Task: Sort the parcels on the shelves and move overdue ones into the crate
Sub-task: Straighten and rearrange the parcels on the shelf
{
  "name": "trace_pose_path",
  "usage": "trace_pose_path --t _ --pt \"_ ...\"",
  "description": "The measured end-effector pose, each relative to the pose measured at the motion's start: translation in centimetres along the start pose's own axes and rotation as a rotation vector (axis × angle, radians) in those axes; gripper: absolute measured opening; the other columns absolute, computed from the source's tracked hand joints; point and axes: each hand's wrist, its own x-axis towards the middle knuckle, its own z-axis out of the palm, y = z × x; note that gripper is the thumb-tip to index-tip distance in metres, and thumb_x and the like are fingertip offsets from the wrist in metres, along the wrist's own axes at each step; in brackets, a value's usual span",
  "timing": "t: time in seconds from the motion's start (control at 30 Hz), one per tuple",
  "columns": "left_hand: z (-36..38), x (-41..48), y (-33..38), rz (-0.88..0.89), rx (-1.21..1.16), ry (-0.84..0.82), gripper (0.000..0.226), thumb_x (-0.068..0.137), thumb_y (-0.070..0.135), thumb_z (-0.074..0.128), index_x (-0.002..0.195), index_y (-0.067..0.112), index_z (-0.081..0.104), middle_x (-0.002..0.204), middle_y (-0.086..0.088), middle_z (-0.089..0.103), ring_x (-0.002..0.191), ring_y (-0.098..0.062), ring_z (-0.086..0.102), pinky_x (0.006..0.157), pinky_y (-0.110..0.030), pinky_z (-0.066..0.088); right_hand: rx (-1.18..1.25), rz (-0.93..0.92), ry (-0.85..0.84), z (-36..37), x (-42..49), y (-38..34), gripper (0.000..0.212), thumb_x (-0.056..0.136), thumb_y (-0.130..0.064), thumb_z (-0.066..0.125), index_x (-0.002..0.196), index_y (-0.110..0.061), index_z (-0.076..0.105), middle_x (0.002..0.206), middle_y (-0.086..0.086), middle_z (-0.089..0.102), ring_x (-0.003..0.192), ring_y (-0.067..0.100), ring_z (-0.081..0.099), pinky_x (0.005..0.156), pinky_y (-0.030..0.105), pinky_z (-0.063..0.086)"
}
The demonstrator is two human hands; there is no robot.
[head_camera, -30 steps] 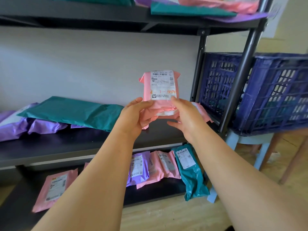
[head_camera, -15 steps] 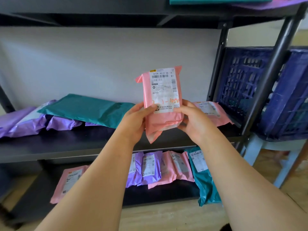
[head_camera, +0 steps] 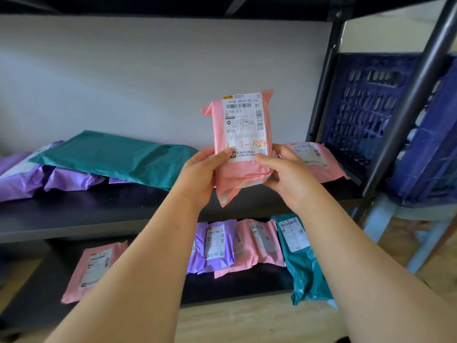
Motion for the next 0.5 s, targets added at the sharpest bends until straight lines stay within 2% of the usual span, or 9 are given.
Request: trace_pose_path --t 0.1,0.17,0.23,0.27,0.33,0.4,0.47,0.5 --pt "0.7 0.2 -0.3 -0.013 -0.005 0.055 0.081 0.073 0.034 0.083 0.131 -0.011 0.048 0.114 -0.022 0.069 0.105 -0.042 0.067 0.088 -0.063 0.052 -0.04 -0.007 0.054 0.0 0.3 0.6 0.034 0.086 -0.01 0.073 0.118 -0.01 0.063 0.111 0.009 0.072 0.099 0.023 0.072 0.087 0.042 0.059" --pt "1.0 0.7 -0.6 0.011 0.041 0.1 0.092 0.061 0.047 0.085 0.124 -0.01 0.052 0.109 -0.022 0.071 0.094 -0.043 0.069 0.078 -0.062 0.056 -0.073 -0.004 0.069 0.0 0.6 0.8 0.034 0.084 -0.011 0.073 0.117 -0.01 0.063 0.112 0.01 0.071 0.098 0.024 0.072 0.087 0.043 0.059" --pt "1.6 1.0 -0.5 0.032 0.087 0.155 0.077 0.066 0.049 0.079 0.115 -0.006 0.056 0.098 -0.019 0.073 0.079 -0.037 0.07 0.067 -0.048 0.058 -0.097 0.0 0.079 -0.2 1.0 0.7 0.035 0.084 -0.015 0.075 0.117 -0.011 0.063 0.111 0.008 0.071 0.097 0.022 0.072 0.086 0.042 0.059" --pt "1.8 1.1 -0.5 0.039 0.111 0.155 0.061 0.075 0.046 0.075 0.11 -0.001 0.059 0.087 -0.014 0.074 0.072 -0.032 0.068 0.064 -0.042 0.056 -0.102 -0.002 0.095 -0.3 1.2 0.6 0.036 0.085 -0.018 0.075 0.118 -0.011 0.062 0.112 0.007 0.07 0.096 0.021 0.072 0.084 0.04 0.06" --pt "2.1 1.6 -0.8 0.032 0.158 0.153 0.026 0.091 0.034 0.066 0.098 0.009 0.064 0.07 -0.003 0.072 0.066 -0.023 0.065 0.068 -0.038 0.056 -0.136 -0.02 0.179 -0.4 1.7 0.6 0.043 0.087 -0.025 0.074 0.124 -0.011 0.058 0.116 0.006 0.065 0.095 0.019 0.071 0.079 0.037 0.062" --pt "2.5 1.9 -1.3 0.034 0.236 0.149 0.011 0.094 0.026 0.062 0.088 0.018 0.067 0.07 0.003 0.072 0.068 -0.015 0.069 0.078 -0.033 0.057 -0.231 -0.047 0.291 -0.6 2.5 0.8 0.056 0.087 -0.032 0.073 0.134 -0.016 0.049 0.125 0.002 0.058 0.098 0.018 0.069 0.073 0.032 0.062" --pt "2.8 2.3 -1.9 0.064 0.303 0.118 0.009 0.092 0.023 0.064 0.096 0.017 0.07 0.082 -0.002 0.074 0.077 -0.017 0.068 0.08 -0.033 0.055 -0.351 -0.082 0.364 -0.7 3.1 1.1 0.063 0.087 -0.04 0.07 0.14 -0.019 0.042 0.128 0.001 0.054 0.099 0.018 0.067 0.071 0.032 0.062" --pt "3.0 2.6 -2.3 0.078 0.334 0.105 0.015 0.09 0.023 0.066 0.103 0.016 0.07 0.09 -0.005 0.074 0.082 -0.019 0.069 0.082 -0.034 0.055 -0.42 -0.111 0.393 -0.9 3.5 1.3 0.061 0.088 -0.043 0.068 0.138 -0.019 0.044 0.126 0.0 0.055 0.1 0.019 0.066 0.074 0.035 0.062"
